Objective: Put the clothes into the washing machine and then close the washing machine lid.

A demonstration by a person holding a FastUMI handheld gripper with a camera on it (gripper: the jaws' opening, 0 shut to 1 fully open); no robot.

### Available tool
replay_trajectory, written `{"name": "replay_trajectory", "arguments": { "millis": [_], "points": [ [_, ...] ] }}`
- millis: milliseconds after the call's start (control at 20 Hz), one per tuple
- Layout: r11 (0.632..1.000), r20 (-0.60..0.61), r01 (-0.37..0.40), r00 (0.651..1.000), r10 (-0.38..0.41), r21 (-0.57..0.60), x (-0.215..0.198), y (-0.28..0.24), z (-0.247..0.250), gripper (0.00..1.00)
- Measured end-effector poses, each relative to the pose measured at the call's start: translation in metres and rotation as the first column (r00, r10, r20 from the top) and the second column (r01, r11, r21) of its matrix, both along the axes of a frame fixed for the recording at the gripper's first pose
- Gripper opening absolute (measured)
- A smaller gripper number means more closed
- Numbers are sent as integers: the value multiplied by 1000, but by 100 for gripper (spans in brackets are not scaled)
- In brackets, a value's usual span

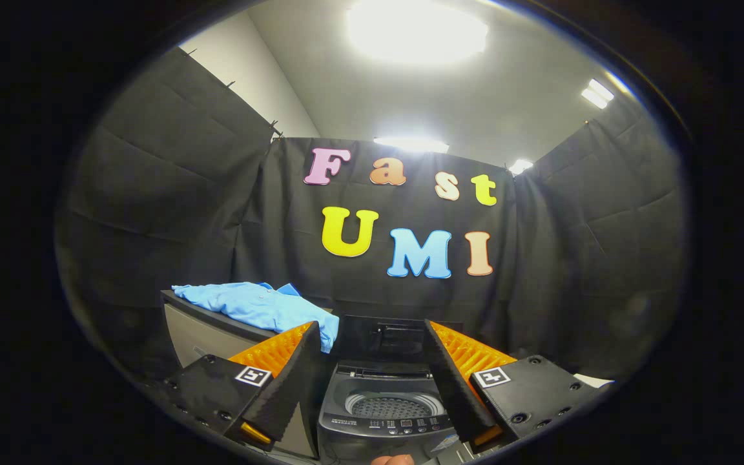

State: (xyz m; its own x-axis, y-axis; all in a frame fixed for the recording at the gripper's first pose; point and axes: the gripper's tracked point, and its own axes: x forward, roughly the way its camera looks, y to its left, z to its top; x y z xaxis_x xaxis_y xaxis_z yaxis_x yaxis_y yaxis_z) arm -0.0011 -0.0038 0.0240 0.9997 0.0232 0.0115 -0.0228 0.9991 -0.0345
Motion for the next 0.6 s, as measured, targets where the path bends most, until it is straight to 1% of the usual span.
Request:
{"name": "replay_trajectory", "arguments": {
  "millis": [200,400,600],
  "points": [
    [1000,7,13,1000,-13,5,4,-9,9,98],
    [1000,11,8,1000,-8,4,11,-8,14,98],
    [1000,34,-8,999,8,-26,25,-2,29,98]
  ]
}}
